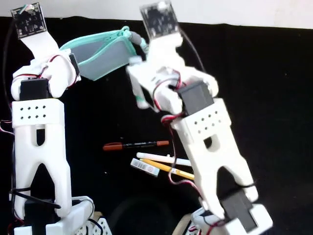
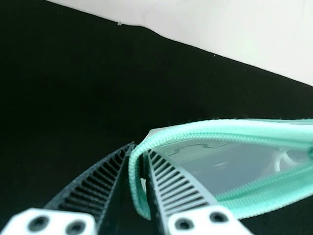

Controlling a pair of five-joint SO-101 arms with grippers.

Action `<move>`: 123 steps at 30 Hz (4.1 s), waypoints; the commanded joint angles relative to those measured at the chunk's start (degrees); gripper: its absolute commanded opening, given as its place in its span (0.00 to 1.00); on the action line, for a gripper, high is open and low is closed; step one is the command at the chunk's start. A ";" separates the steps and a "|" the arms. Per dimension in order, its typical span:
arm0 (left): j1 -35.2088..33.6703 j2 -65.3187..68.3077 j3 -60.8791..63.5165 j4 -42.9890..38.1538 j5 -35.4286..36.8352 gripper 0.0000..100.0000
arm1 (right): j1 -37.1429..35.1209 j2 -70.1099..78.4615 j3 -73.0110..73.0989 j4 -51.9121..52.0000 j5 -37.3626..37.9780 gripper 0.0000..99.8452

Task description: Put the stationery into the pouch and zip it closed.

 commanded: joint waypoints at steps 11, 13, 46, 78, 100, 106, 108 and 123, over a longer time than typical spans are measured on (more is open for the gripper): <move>5.32 -0.48 -10.68 11.87 -0.26 0.01 | -2.24 17.63 -46.81 4.62 -0.26 0.01; 5.58 -0.48 -12.18 12.92 -0.26 0.01 | -3.30 19.74 -50.33 4.62 -0.09 0.01; 5.93 -0.22 -12.97 12.66 -0.18 0.01 | -5.58 49.80 -77.49 5.14 -0.44 0.01; 5.32 7.87 -21.49 11.96 4.40 0.01 | -9.19 43.91 -77.41 20.79 0.00 0.01; 5.32 7.87 -21.32 11.96 4.40 0.01 | -12.70 40.13 -77.41 24.48 4.75 0.11; 5.32 7.87 -21.32 12.13 4.40 0.01 | -12.53 40.57 -77.32 24.48 4.75 0.11; 5.32 7.87 -21.23 12.22 4.40 0.01 | -12.44 42.24 -77.49 24.22 4.84 0.11; 5.32 7.87 -21.14 12.31 4.04 0.01 | -7.78 44.70 -77.41 17.63 7.56 0.11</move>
